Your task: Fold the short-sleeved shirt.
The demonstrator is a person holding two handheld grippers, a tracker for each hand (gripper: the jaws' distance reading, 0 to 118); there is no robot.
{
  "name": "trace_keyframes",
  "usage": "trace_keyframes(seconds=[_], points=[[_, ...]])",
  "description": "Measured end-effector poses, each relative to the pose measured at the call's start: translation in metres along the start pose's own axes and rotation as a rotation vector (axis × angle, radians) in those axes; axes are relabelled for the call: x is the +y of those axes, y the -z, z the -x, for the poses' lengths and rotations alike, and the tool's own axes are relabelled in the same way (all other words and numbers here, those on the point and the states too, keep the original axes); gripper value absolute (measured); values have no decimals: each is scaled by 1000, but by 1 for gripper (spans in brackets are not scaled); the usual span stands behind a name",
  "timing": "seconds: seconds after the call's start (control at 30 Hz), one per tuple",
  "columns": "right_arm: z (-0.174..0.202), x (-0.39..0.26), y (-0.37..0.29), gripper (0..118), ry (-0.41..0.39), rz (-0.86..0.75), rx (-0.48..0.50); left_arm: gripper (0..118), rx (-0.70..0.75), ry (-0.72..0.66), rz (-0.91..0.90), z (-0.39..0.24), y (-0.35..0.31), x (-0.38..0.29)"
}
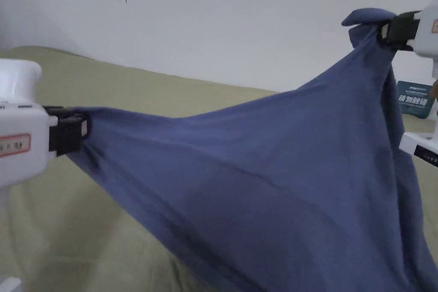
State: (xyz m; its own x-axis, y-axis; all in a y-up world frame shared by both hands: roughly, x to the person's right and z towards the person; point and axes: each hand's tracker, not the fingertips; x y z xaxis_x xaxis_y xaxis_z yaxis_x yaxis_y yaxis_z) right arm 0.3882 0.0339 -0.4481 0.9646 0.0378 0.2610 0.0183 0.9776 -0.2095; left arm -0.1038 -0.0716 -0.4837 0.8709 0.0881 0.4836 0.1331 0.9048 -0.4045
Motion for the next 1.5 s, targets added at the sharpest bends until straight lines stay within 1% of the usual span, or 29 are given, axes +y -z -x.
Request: trace_keyframes(seconds=[0.03,0.1,0.17,0.23,0.3,0.43,0.53,0.63,0.7,0.73,0.77,0.9,1.0,1.1,1.23,1.33,1.37,1.4,1.47,1.5], points=[[-3,13,-1,3,2,-32,-25,0,-4,15,-11,1,5,15],[-8,36,0,3,1,-43,-35,0,17,33,-35,1,15,40],[-10,61,0,3,-14,-93,-85,0,28,62,-48,2,27,64],[-12,85,-2,3,-25,-145,-111,0,42,99,-64,2,40,86],[-12,106,-4,3,-33,-187,-117,0,54,134,-72,0,51,106],[-17,146,7,3,-62,-243,-183,0,77,200,-105,-3,69,144],[-19,168,10,3,-50,-278,-194,0,75,206,-139,6,85,176],[-17,186,12,3,-101,-317,-223,0,89,200,-174,-1,79,198],[-17,197,9,3,-91,-336,-224,0,118,232,-219,-2,79,215],[-17,203,6,3,-82,-350,-216,0,134,252,-232,14,98,236],[-19,209,4,3,-84,-370,-206,0,146,258,-261,18,100,246],[-16,233,-14,3,-96,-435,-202,0,163,254,-303,22,90,278],[-15,233,-29,3,-104,-435,-176,0,195,297,-337,23,76,279],[-11,218,-43,3,-109,-395,-158,0,166,299,-342,31,63,265],[-5,182,-70,3,-156,-335,-109,0,136,302,-313,39,48,231],[-2,153,-92,3,-143,-264,-56,0,106,285,-266,43,36,202],[0,142,-98,3,-134,-261,-60,0,97,280,-257,45,33,193],[1,130,-105,3,-127,-222,-42,0,88,273,-249,45,27,181],[4,102,-120,3,-113,-215,-33,0,69,274,-225,47,18,158],[5,87,-127,3,-117,-179,-6,0,61,273,-213,48,13,145]])
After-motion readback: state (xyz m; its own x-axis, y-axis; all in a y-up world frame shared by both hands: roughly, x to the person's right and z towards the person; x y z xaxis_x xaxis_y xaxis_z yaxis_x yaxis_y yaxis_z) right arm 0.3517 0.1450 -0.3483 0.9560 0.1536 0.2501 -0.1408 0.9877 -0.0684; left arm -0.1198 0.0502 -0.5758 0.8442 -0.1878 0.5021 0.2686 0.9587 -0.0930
